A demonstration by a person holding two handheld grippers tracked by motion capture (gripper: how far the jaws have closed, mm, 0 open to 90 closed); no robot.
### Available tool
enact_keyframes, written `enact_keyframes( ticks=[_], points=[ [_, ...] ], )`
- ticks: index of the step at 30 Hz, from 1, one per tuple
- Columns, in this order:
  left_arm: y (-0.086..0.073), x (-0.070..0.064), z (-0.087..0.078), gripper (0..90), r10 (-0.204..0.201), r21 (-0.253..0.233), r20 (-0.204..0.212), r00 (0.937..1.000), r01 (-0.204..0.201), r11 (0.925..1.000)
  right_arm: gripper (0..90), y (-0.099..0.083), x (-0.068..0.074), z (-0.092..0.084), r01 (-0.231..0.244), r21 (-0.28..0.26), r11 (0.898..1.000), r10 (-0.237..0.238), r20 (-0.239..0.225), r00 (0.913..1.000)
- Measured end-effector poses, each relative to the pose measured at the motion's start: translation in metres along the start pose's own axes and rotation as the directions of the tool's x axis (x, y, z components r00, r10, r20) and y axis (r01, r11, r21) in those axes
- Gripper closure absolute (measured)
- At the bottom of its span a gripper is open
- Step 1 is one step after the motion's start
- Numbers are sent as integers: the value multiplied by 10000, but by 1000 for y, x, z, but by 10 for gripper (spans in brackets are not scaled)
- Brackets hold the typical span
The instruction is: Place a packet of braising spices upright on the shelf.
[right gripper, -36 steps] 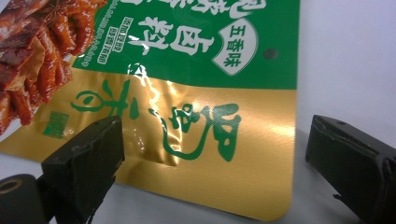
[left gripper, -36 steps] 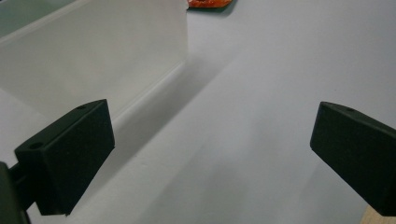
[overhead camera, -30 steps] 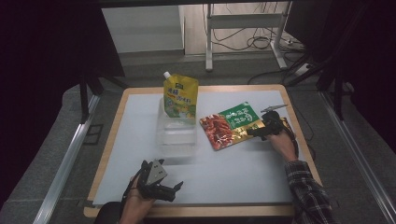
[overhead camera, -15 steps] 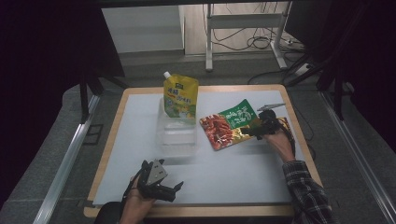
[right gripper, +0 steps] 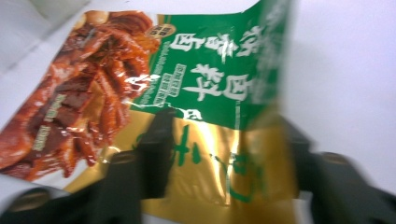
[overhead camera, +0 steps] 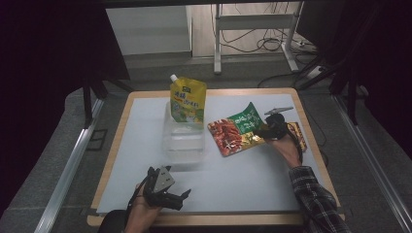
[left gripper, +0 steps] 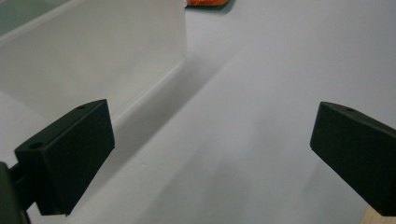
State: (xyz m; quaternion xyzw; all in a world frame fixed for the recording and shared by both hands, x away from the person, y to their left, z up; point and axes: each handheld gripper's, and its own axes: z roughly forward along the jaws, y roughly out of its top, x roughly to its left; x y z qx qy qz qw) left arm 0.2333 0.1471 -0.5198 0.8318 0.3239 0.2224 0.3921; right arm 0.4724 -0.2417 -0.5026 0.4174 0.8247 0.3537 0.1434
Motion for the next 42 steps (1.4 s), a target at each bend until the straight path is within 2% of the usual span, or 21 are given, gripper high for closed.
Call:
enact_keyframes(
  ticks=[3, 6, 7, 12, 15, 17, 20, 24, 29, 36, 42],
  points=[
    [0, 0, 0, 0, 25, 10, -23, 10000, -25, 10000, 783, 0, 2, -2, 304, 26, 9995, -305, 474, 9984],
    [0, 0, 0, 0, 31, 20, -42, 10000, -31, 10000, 876, -1, 2, -4, 427, -81, 9991, -421, 676, 9968],
    [0, 0, 0, 0, 52, 30, -44, 10000, -52, 10000, 882, 0, 2, -5, 483, -35, 9988, -479, 775, 9958],
    [0, 0, 0, 0, 42, 28, -78, 10000, -42, 10000, 884, 2, 2, -9, 291, -133, 9995, -281, 702, 9971],
    [0, 0, 0, 0, 38, 26, -78, 10000, -38, 10000, 883, 5, 0, -13, -54, -277, 9996, 65, 406, 9992],
    [0, 0, 0, 0, 51, 34, -77, 10000, -51, 10000, 883, 6, -2, -16, -121, -365, 9993, 131, 268, 9996],
    [0, 0, 0, 0, 57, 25, -80, 10000, -56, 10000, 883, 8, -1, -21, 103, -531, 9985, -94, 167, 9998],
    [0, 0, -1, 0, 11, -43, -157, 9999, -12, 10000, 884, 11, 6, -28, 388, -694, 9968, -364, 354, 9987],
    [0, 2, -2, 0, 0, -50, -195, 9998, -1, 10000, 885, 18, 11, -35, 299, -949, 9950, -271, 310, 9992],
    [0, 2, -2, 0, -103, -113, -242, 9997, 100, 9999, 886, 29, 11, -48, 53, -1352, 9908, -82, -209, 9997],
    [0, 3, -4, 0, -89, -145, -311, 9995, 85, 9999, 886, 40, 17, -57, 125, -1704, 9853, -231, -604, 9979]
  ],
)
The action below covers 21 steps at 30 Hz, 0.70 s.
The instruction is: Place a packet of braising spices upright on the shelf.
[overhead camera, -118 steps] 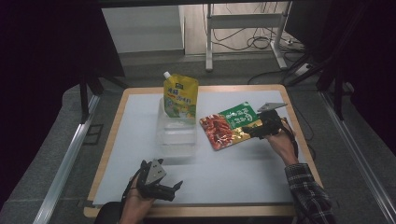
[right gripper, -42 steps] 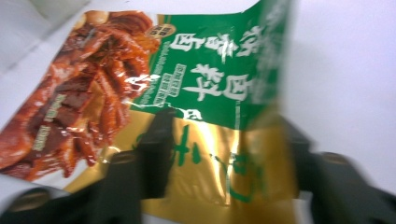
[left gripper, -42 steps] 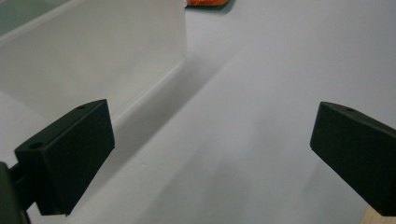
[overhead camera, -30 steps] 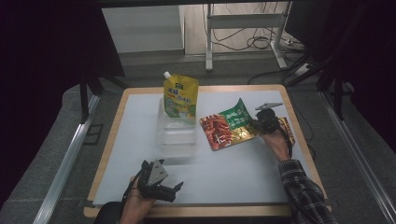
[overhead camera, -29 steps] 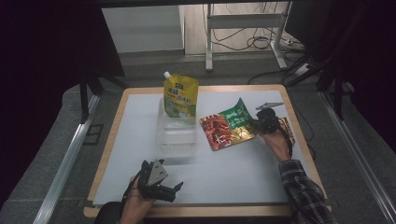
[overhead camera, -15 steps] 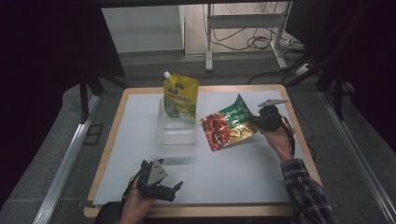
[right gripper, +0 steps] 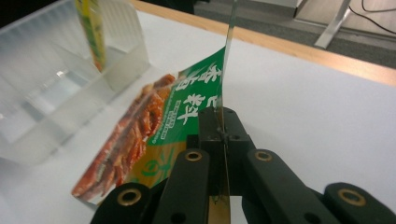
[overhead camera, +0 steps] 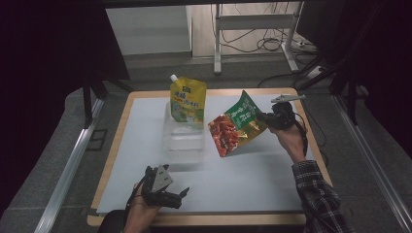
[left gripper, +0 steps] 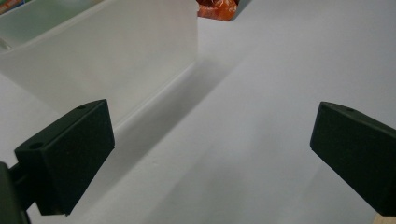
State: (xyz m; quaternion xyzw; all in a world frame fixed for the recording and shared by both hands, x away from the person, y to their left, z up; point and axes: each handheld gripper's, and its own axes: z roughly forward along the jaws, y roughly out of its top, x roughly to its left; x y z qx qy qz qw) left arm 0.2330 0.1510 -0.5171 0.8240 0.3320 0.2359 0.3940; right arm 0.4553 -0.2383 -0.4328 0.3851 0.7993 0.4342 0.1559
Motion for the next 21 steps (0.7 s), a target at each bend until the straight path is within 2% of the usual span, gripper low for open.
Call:
enact_keyframes(
  ticks=[7, 16, 21],
  points=[
    [0, 0, 0, 0, 43, 12, -1, 10000, -43, 10000, 887, 16, 13, -4, 312, -152, 9994, -314, -144, 9994],
    [0, -1, 0, 0, 52, 15, 11, 10000, -52, 10000, 887, 31, 23, -8, 222, -433, 9988, -236, -331, 9992],
    [0, -1, 1, 0, 47, 26, 42, 10000, -48, 10000, 887, 42, 31, -12, 524, -524, 9972, -543, -348, 9979]
  ],
)
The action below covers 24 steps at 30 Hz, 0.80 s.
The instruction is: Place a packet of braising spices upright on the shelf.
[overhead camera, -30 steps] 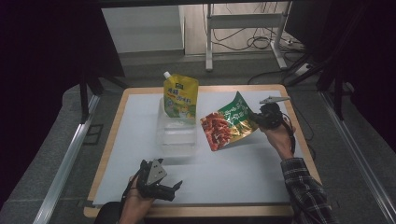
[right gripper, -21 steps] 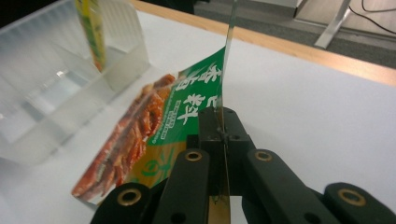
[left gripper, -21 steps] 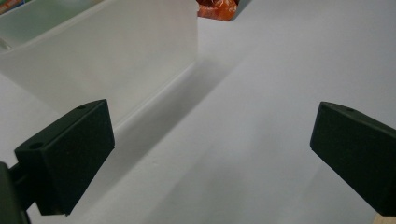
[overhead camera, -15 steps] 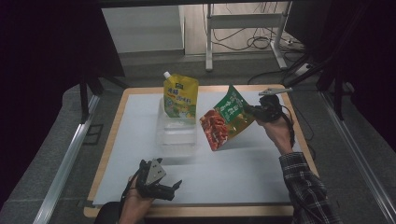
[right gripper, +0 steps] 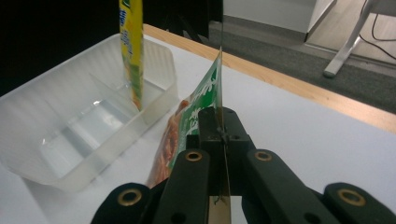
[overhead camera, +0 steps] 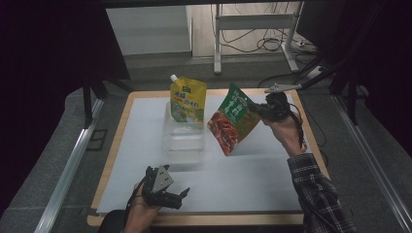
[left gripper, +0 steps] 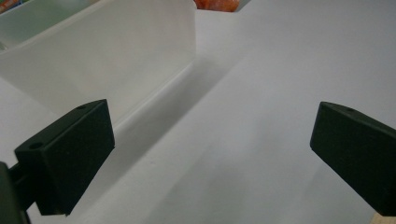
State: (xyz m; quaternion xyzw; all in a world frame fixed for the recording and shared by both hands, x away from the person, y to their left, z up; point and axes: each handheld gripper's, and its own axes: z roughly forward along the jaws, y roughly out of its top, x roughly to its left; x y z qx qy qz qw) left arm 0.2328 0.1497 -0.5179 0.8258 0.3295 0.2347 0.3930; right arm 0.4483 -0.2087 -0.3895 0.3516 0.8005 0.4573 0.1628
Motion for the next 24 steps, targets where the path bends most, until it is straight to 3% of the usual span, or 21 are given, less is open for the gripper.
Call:
enact_keyframes(
  ticks=[13, 24],
  points=[
    [0, 1, -1, 0, 16, -11, -24, 10000, -16, 10000, 888, 28, 18, -9, 777, -153, 9969, -778, -101, 9969],
    [1, 1, -1, 0, 44, 6, -27, 10000, -44, 10000, 889, 39, 22, -19, 1025, -222, 9945, -1024, 67, 9947]
  ],
)
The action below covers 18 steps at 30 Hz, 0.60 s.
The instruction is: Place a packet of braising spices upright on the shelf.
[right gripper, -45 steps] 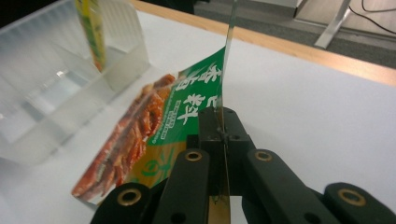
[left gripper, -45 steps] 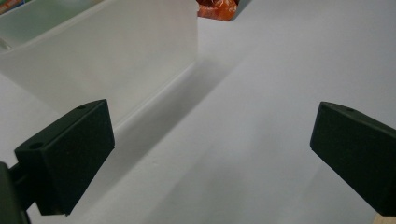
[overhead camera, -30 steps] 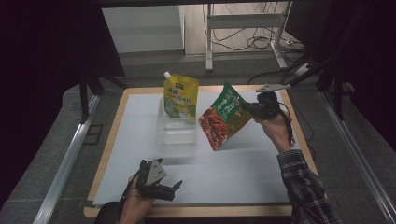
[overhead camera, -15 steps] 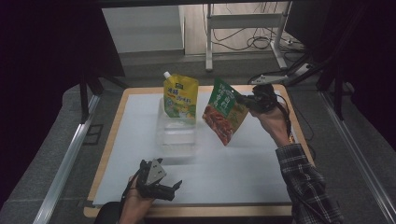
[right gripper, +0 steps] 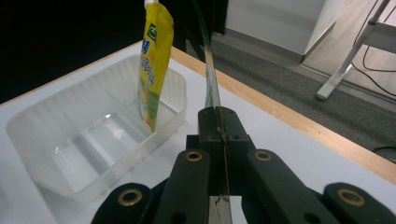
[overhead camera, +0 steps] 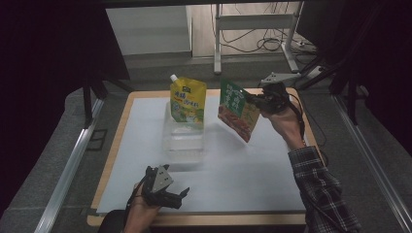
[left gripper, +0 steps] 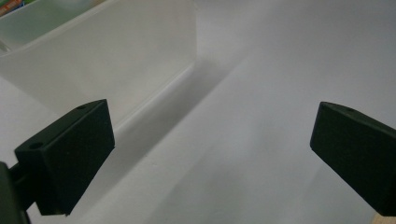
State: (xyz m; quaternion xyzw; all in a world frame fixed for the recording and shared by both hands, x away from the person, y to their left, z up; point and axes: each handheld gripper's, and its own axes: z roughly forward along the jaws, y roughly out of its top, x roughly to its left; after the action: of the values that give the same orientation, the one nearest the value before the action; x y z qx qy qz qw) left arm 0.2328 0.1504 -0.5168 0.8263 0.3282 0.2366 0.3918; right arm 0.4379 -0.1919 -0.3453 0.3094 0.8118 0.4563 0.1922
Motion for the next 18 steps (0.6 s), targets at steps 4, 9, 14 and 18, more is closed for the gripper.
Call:
enact_keyframes(
  ticks=[4, 9, 14, 18],
  points=[
    [0, 0, 0, 0, 5, -12, 0, 10000, -5, 10000, 888, 3, 1, -4, 64, -85, 9999, -65, -175, 9998],
    [0, 0, 0, 0, -62, -32, 37, 10000, 62, 10000, 889, 9, 7, -7, 146, -213, 9997, -158, -576, 9982],
    [0, 1, 0, 0, -145, -48, -5, 9999, 145, 9999, 889, 15, 11, -10, 154, -314, 9994, -179, -811, 9965],
    [0, 3, -1, 0, -208, -35, -44, 9998, 207, 9998, 888, 20, 12, -12, 113, -381, 9992, -150, -1003, 9948]
  ],
)
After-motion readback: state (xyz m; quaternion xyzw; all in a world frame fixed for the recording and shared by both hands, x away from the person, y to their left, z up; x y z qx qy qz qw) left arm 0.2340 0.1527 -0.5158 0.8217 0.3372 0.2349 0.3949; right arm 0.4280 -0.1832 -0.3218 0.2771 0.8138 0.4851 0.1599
